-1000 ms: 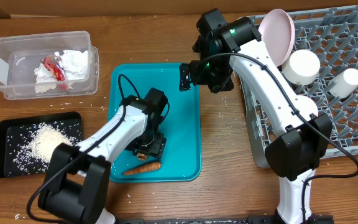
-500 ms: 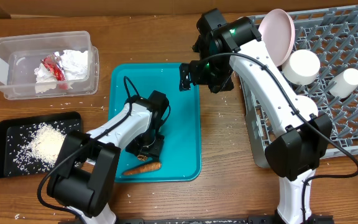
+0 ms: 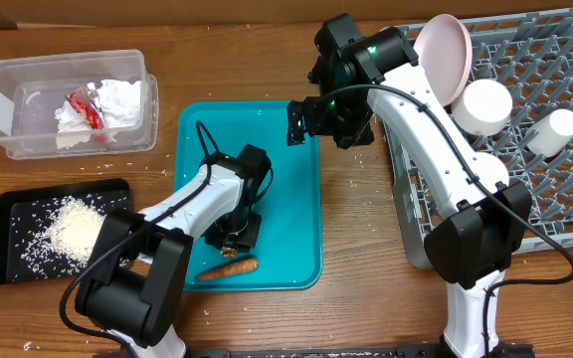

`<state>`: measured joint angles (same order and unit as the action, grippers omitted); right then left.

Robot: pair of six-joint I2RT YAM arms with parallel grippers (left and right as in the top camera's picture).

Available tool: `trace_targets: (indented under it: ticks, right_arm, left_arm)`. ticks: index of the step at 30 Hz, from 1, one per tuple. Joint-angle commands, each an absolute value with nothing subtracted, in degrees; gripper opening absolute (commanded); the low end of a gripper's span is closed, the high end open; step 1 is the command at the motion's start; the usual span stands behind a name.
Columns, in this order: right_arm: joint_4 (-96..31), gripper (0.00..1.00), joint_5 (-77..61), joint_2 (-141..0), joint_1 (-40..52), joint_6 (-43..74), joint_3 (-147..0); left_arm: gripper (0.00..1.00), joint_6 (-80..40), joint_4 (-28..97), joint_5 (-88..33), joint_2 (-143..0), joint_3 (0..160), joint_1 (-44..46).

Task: Sort waste into correct bins and load items into the dishwasher
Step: 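Grasp the brown scrap with the left gripper and lift it, then carry the scrap left and drop it onto the black rice tray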

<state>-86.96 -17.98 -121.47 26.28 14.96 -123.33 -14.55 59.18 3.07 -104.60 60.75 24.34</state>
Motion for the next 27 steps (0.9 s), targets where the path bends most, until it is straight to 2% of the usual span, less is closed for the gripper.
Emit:
trace_targets:
  ticks: [1, 9, 16, 22, 27]
  right_arm:
    - [-86.9, 1.0, -18.0, -120.2, 26.1, 14.9, -124.4]
    - [-87.3, 1.0, -18.0, -120.2, 26.1, 14.9, -124.4]
    - [-87.3, 1.0, -18.0, -120.2, 26.1, 14.9, -124.4]
    - [-87.7, 1.0, -18.0, -120.2, 26.1, 14.9, -124.4]
    - [-87.8, 1.0, -18.0, -120.2, 26.1, 14.9, -124.4]
  left_arm:
    - [0.36, -17.3, 59.8, 5.1, -105.3, 63.3, 23.1]
    - [0.34, -18.5, 62.9, 5.1, -105.3, 67.5, 17.6]
    - [0.35, -21.3, 70.4, 5.1, -105.3, 77.5, 9.1]
    - [0.35, -24.2, 76.5, 5.0, -105.2, 87.8, -2.2]
    - [0.38, -27.4, 76.7, 4.4, -105.3, 90.5, -15.3]
